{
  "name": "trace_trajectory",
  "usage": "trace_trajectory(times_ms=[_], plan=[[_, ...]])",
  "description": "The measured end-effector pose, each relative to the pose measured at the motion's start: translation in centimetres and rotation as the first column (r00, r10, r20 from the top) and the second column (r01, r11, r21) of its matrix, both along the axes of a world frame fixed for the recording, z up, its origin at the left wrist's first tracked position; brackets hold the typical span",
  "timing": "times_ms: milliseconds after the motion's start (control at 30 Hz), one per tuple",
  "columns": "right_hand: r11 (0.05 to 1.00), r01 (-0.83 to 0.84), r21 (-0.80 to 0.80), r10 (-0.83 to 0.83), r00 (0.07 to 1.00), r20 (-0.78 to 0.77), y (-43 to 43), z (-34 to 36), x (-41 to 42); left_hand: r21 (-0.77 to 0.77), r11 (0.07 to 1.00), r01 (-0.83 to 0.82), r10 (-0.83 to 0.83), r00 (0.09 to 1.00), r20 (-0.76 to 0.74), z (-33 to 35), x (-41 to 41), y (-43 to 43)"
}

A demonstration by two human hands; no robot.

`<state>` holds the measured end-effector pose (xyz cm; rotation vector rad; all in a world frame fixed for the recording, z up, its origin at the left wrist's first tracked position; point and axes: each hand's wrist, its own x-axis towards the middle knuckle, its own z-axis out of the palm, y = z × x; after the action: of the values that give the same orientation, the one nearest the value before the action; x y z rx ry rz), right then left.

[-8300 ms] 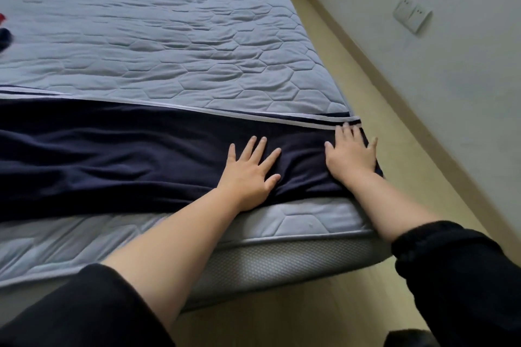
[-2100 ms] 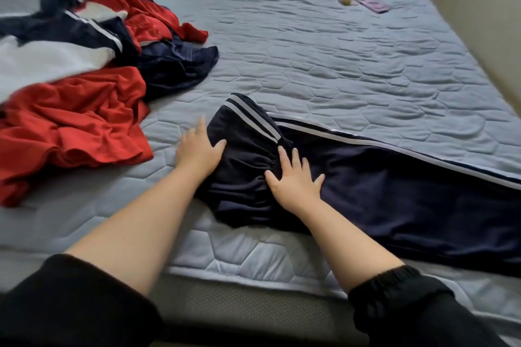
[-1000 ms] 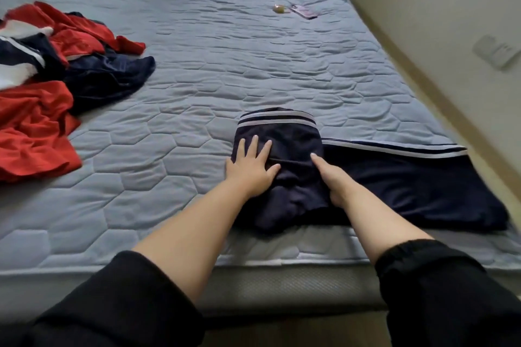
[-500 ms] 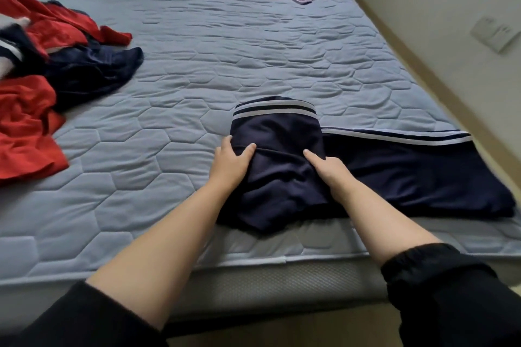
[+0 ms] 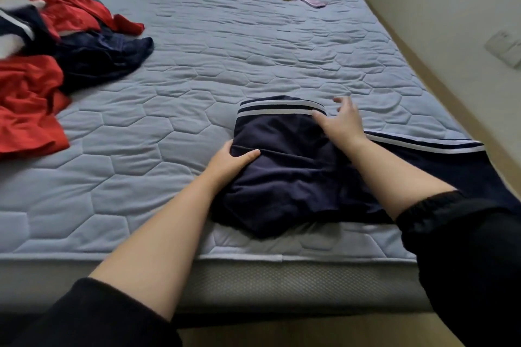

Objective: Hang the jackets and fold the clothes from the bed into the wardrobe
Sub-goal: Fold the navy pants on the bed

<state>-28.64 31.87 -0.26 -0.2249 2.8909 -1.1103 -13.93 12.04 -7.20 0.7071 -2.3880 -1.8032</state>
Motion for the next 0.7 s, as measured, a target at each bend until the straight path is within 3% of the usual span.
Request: trace_trajectory(times_ms=[100,167,233,367,433,600,700], plan=[[0.964,-0.214,0.156,0.225,0.973,-0.054,-2.8,0.1,-1.3,-0.058,0.998,-0.021,0.020,1.000,-0.020,-0.3,0.3,0.2],[0.944,-0.266,0.196,0.286,0.955,-0.082,-3.9,0.3,-1.9,-0.102,0.994,-0.043,0.040,0.999,-0.031,-0.3,0.7,0.4],[0.955,-0.217,0.202,0.243,0.963,-0.118,-4.3,0.5,-2.7,-0.118,0.991,-0.055,0.048,0.997,-0.061,-0.4,0.9,0.5],[0.979,-0.085,0.184,0.089,0.996,-0.010,-4.3,0.1,-4.0,-0.126,0.991,-0.033,0.026,0.998,-0.055,-0.6,0.7,0.5],[0.974,-0.096,0.204,0.102,0.995,-0.015,-4.8,-0.4,-4.0,-0.132,0.991,-0.031,0.026,0.999,-0.044,-0.7,0.5,0.3],[0.948,-0.232,0.217,0.280,0.935,-0.219,-4.3,-0.1,-3.8,-0.159,0.986,-0.043,0.029,0.996,-0.090,-1.4,0.1,0.0],[0.944,-0.183,0.274,0.232,0.959,-0.161,-3.4,0.1,-4.5,-0.178,0.983,-0.050,0.032,0.994,-0.101,-1.6,-0.2,0.0]])
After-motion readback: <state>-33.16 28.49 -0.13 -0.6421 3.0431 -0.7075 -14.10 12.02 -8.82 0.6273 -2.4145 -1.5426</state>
